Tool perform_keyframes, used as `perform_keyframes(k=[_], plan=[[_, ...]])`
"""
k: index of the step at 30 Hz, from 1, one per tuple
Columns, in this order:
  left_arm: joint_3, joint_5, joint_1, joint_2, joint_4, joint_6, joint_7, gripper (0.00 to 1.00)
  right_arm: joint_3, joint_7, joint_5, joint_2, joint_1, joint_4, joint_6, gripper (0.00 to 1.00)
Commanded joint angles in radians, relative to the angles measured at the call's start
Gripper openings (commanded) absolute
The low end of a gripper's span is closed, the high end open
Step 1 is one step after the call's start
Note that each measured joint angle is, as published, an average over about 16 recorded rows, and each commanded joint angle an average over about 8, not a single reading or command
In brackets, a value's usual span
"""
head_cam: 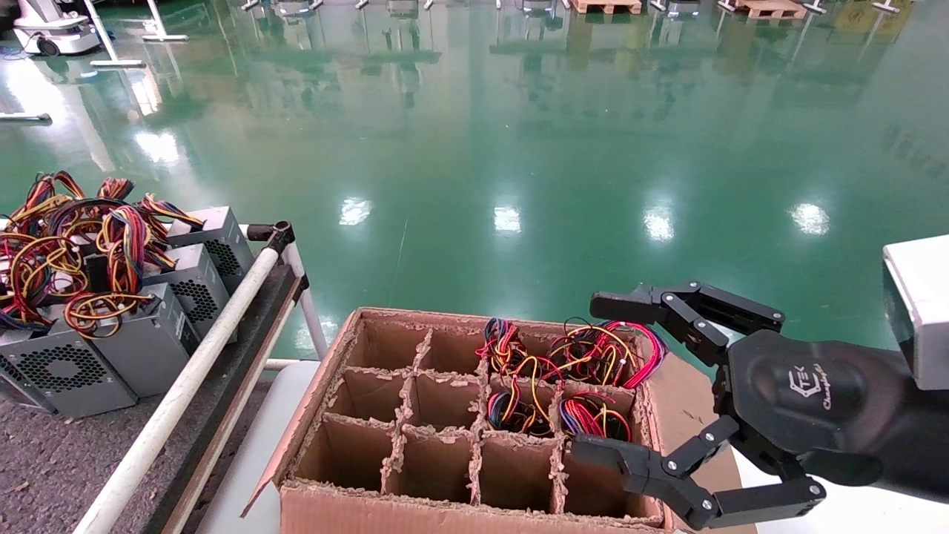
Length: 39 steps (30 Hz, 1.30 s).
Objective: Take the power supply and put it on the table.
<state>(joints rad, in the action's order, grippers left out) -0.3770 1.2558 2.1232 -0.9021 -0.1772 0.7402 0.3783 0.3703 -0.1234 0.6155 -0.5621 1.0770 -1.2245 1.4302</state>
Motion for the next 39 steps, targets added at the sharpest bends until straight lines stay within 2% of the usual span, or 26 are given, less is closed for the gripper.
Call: perform_keyframes(k=[1,9,18,39], plan=[[0.021,-0.03,-0.052,-0.033,0.068,-0.043,0.021,1.0,0.0,0.0,0.0,0.0,0.0,0.0,0.0,1.0],[0.059,-0.084,-0.123,-0.163,0.179,-0.159,0.085,1.0,0.0,0.0,0.0,0.0,0.0,0.0,0.0,1.0],[0.099,-0.153,-0.16,-0.215,0.268,-0.188,0.075,1.0,0.0,0.0,0.0,0.0,0.0,0.0,0.0,1.0],[0.1,-0.286,-0.472,-0.04,0.689,0.14,-0.149,1.0,0.0,0.0,0.0,0.0,0.0,0.0,0.0,1.0]])
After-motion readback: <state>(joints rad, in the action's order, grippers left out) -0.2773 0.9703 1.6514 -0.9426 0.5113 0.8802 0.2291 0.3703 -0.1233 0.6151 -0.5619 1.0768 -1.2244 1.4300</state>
